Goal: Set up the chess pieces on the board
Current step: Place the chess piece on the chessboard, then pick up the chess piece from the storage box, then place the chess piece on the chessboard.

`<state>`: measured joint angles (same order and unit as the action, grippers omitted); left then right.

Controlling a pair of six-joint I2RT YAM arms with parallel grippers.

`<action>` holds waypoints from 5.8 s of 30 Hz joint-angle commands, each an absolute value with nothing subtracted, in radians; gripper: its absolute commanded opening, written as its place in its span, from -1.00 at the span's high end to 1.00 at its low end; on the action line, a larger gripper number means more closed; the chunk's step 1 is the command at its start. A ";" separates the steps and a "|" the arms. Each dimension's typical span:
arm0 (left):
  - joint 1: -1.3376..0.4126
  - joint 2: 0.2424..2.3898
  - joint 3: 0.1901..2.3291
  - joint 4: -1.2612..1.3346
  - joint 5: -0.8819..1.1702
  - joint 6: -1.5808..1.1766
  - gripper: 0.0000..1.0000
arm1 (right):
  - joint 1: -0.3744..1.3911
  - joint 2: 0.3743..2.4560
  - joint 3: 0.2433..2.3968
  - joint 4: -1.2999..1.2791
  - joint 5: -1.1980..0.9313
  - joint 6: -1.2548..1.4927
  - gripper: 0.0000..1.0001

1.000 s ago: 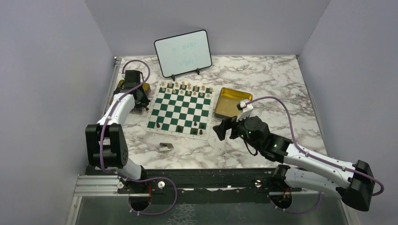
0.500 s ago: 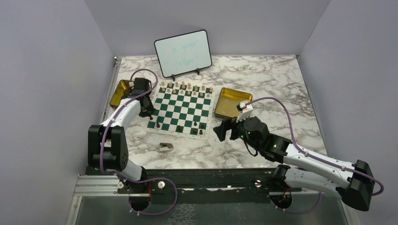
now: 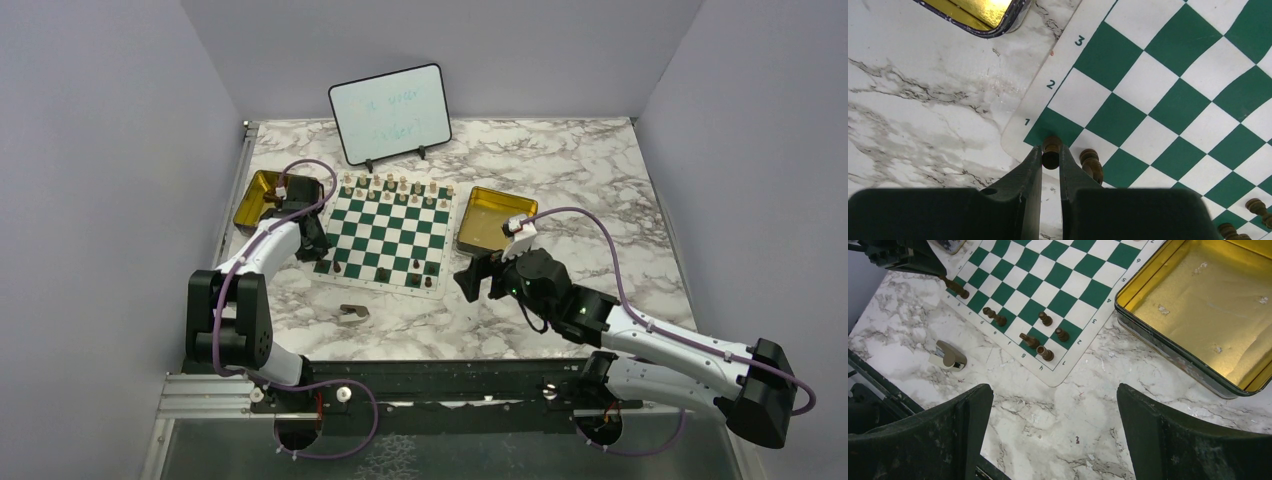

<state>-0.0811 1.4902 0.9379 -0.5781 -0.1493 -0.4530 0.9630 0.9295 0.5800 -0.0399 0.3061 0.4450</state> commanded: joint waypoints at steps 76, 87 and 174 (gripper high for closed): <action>0.108 1.637 1.282 -0.429 -0.240 -0.393 0.27 | 0.969 0.945 0.573 -0.008 0.297 0.422 -1.00; 0.185 1.885 1.470 -0.395 -0.239 -0.378 0.30 | 0.969 0.995 0.570 0.045 0.297 0.395 -1.00; 0.206 1.631 1.283 -0.426 0.267 -0.539 0.62 | 0.969 0.948 0.611 -0.023 0.321 0.491 -0.94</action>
<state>0.2028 1.7077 1.3411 -0.4541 0.1005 -0.4946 0.9630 0.9596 0.5858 -0.0029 0.3286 0.4774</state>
